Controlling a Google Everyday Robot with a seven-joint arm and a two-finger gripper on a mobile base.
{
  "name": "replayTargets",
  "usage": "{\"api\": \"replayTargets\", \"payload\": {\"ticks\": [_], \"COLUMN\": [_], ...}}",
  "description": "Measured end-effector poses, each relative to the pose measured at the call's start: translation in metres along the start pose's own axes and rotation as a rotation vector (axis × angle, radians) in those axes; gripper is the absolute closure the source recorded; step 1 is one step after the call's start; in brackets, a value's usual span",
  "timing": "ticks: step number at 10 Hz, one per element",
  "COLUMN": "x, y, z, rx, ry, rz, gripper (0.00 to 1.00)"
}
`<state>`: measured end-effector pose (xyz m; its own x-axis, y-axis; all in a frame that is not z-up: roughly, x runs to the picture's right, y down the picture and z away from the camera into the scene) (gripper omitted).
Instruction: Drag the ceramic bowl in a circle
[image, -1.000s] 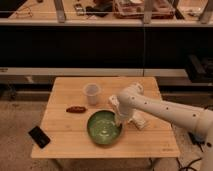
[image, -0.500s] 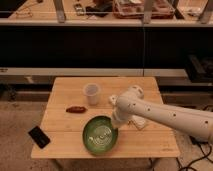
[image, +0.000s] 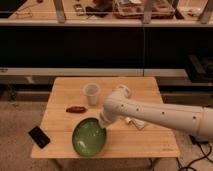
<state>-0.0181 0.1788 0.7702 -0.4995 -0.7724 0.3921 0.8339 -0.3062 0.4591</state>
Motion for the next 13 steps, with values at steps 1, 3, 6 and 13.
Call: {"api": "replayTargets", "payload": {"ticks": [1, 3, 6, 13], "x": [0.016, 0.043, 0.065, 0.026], "y": [-0.01, -0.02, -0.02, 0.075], "z": [0.002, 0.004, 0.022, 0.053], "rx": [0.011, 0.023, 0.028, -0.061], "ry": [0.011, 0.028, 0.0, -0.138], "rz": [-0.015, -0.031, -0.024, 0.155], "gripper": [0.83, 0.83, 0.83, 0.83]}}
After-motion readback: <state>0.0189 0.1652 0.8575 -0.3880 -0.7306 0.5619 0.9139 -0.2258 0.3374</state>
